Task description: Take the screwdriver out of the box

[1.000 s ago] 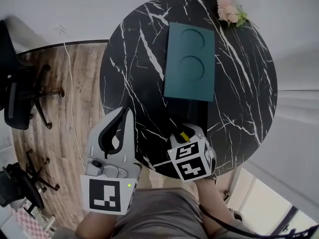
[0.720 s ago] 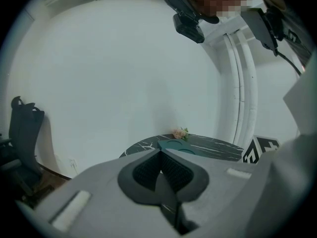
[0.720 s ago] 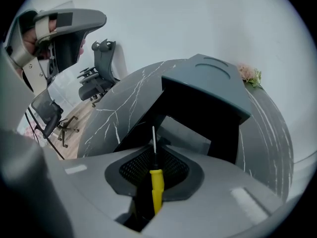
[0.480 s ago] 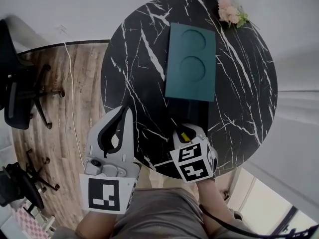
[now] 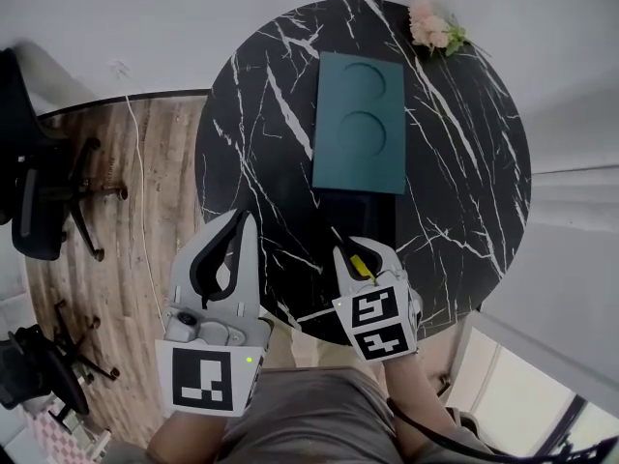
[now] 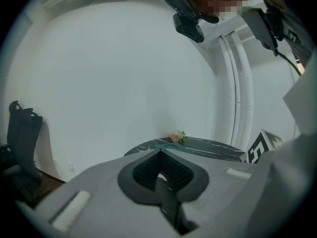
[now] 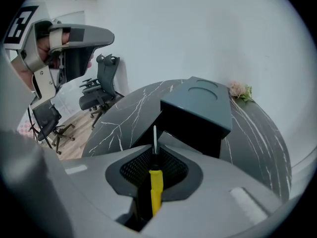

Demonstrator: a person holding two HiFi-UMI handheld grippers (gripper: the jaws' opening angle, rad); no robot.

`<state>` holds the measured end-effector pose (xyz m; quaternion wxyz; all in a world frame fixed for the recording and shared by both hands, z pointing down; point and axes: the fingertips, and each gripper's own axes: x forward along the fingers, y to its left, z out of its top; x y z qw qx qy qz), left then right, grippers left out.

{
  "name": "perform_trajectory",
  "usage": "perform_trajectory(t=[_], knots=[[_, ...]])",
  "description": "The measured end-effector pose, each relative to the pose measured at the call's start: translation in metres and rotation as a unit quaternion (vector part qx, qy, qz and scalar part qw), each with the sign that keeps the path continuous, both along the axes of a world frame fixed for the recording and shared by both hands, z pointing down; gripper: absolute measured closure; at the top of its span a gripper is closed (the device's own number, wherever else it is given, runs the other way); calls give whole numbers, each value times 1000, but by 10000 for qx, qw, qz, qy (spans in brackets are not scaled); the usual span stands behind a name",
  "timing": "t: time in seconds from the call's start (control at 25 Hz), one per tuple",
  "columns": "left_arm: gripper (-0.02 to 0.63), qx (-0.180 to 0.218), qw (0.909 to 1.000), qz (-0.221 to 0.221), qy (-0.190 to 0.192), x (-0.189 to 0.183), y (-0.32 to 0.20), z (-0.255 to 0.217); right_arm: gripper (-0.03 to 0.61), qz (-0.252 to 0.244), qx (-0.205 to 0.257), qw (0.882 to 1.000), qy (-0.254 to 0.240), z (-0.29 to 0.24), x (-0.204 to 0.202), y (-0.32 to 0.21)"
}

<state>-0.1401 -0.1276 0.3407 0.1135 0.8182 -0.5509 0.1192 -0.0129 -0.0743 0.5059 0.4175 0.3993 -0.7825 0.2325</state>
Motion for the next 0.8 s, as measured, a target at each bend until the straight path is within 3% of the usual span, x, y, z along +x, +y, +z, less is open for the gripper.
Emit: perform_trajectory(t=[0.44,0.8], knots=[[614,342,9987,352,-105,29,17,-32,506,473,900,9941,-385,-49,20,-1],[614,838,9936,709,-247,58,37,-68,506,1019,1742,9731,-1114,-119,38,-6]])
